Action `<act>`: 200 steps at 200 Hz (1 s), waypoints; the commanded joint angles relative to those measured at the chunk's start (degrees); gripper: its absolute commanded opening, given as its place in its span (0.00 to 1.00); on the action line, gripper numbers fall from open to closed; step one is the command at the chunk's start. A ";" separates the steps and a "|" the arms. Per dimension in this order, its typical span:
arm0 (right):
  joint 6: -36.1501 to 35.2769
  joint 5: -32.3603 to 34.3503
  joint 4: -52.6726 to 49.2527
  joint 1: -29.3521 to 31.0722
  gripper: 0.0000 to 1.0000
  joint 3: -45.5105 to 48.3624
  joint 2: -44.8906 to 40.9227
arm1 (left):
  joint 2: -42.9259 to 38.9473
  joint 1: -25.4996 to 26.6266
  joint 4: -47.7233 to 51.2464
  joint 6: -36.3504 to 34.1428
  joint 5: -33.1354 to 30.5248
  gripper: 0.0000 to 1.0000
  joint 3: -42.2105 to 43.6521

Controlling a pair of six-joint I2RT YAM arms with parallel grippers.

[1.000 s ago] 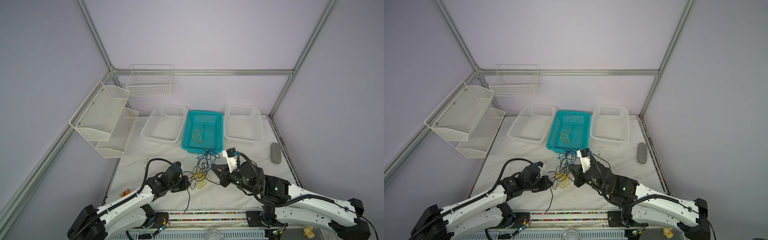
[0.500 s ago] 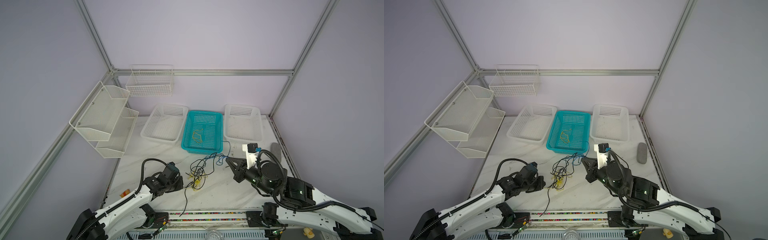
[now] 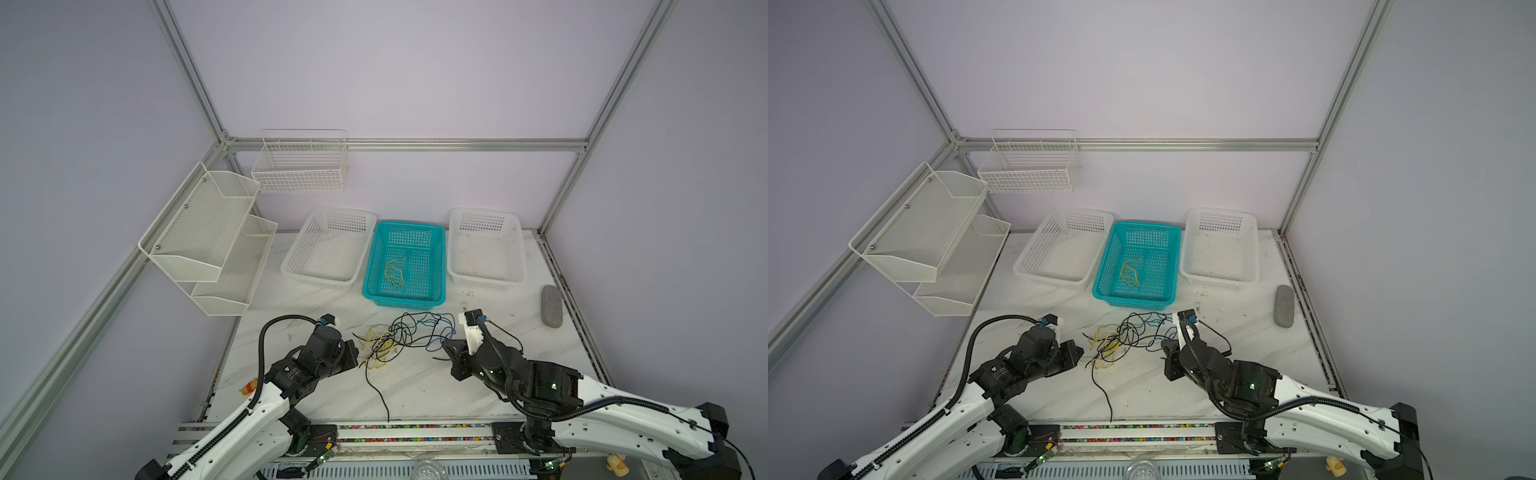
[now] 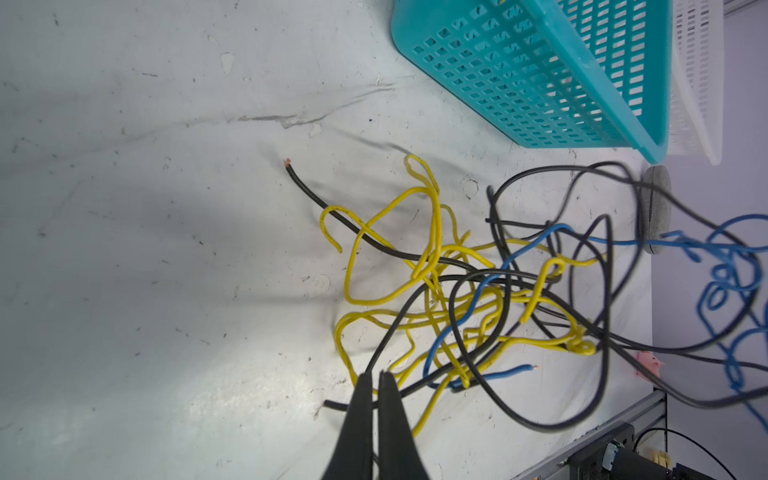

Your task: Untangle the cables

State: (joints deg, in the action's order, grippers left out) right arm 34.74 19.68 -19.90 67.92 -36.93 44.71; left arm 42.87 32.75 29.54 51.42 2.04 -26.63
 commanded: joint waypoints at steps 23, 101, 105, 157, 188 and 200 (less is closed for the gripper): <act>0.31 -5.14 6.35 0.10 0.13 1.30 1.61 | 1.55 -0.32 -6.59 0.28 0.35 0.00 -2.75; -3.50 -7.95 8.88 0.10 0.51 -4.34 8.56 | 1.27 -0.39 -7.06 -0.53 -0.39 0.00 -3.89; -3.94 -7.99 9.13 0.08 0.52 -4.48 9.30 | 1.38 -0.34 -7.10 -0.53 -0.37 0.00 -3.87; -12.83 -3.67 9.76 0.11 0.63 -7.90 20.46 | 0.91 -0.33 -6.51 -0.86 0.43 0.00 -4.11; -15.27 0.29 8.41 0.10 0.64 -10.43 26.62 | 0.72 -0.33 -6.27 -1.12 0.77 0.00 -3.94; -15.53 1.67 8.21 0.02 0.64 -10.62 27.83 | 0.62 -0.33 -5.95 -1.44 0.77 0.00 -4.09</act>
State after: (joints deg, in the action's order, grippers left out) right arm 22.22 16.47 -11.33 67.92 -45.71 70.59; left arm 44.38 32.75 25.32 51.37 2.35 -26.68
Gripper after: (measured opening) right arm 0.642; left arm 0.048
